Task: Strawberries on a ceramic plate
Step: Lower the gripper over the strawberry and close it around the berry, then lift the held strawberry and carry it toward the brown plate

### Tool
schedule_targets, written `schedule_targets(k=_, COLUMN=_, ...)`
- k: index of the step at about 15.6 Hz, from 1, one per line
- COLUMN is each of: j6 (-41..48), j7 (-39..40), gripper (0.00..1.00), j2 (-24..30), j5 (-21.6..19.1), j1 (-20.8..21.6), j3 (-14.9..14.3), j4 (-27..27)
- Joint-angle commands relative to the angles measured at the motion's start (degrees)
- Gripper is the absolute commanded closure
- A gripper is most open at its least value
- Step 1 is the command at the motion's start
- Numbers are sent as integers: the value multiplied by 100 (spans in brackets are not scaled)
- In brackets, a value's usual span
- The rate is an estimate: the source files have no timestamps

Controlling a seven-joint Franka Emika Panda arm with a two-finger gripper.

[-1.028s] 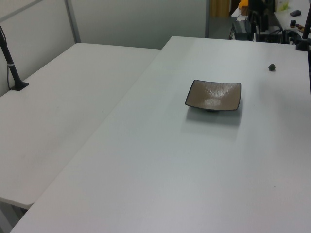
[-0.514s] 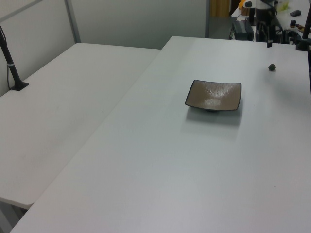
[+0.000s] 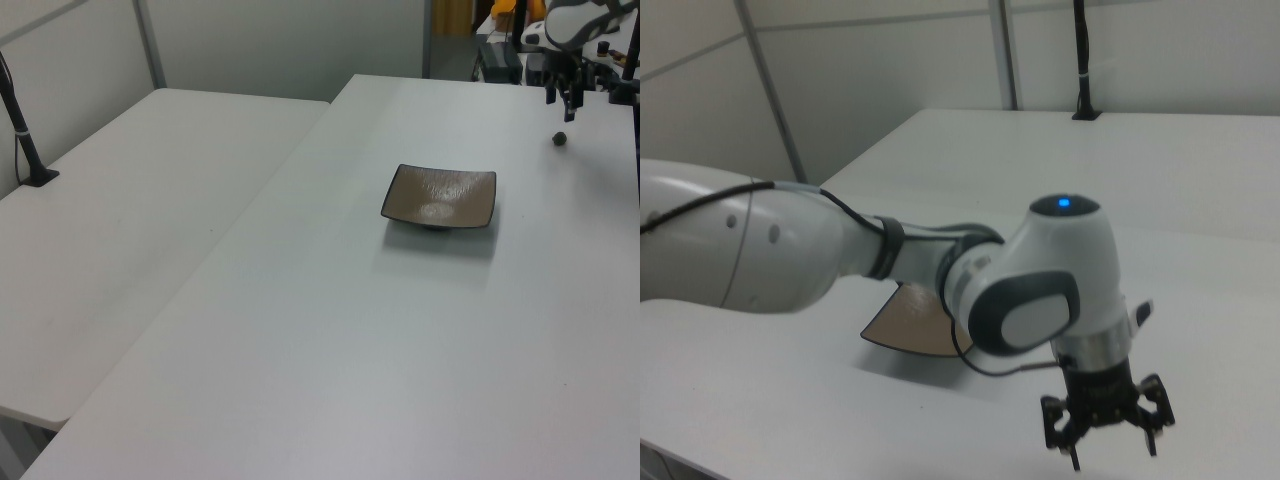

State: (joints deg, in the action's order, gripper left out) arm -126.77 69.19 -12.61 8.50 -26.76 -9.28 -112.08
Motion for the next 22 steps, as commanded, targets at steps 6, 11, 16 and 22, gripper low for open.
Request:
schedule_targets(k=6, j6=-770, j7=156, gripper=9, j2=-365, j5=91, j1=83, j3=-118, j4=-385)
schedule_targets(k=11, j6=-743, j7=156, gripper=51, j2=-374, j5=99, j1=92, j3=-118, j4=-385)
schedule_targets(k=16, j6=-691, j7=148, gripper=100, j2=-365, j5=170, j1=101, j3=-118, j4=-385)
schedule_targets(k=22, j6=9, j7=86, gripper=100, j2=-181, j5=161, j1=145, j3=-65, j4=-53)
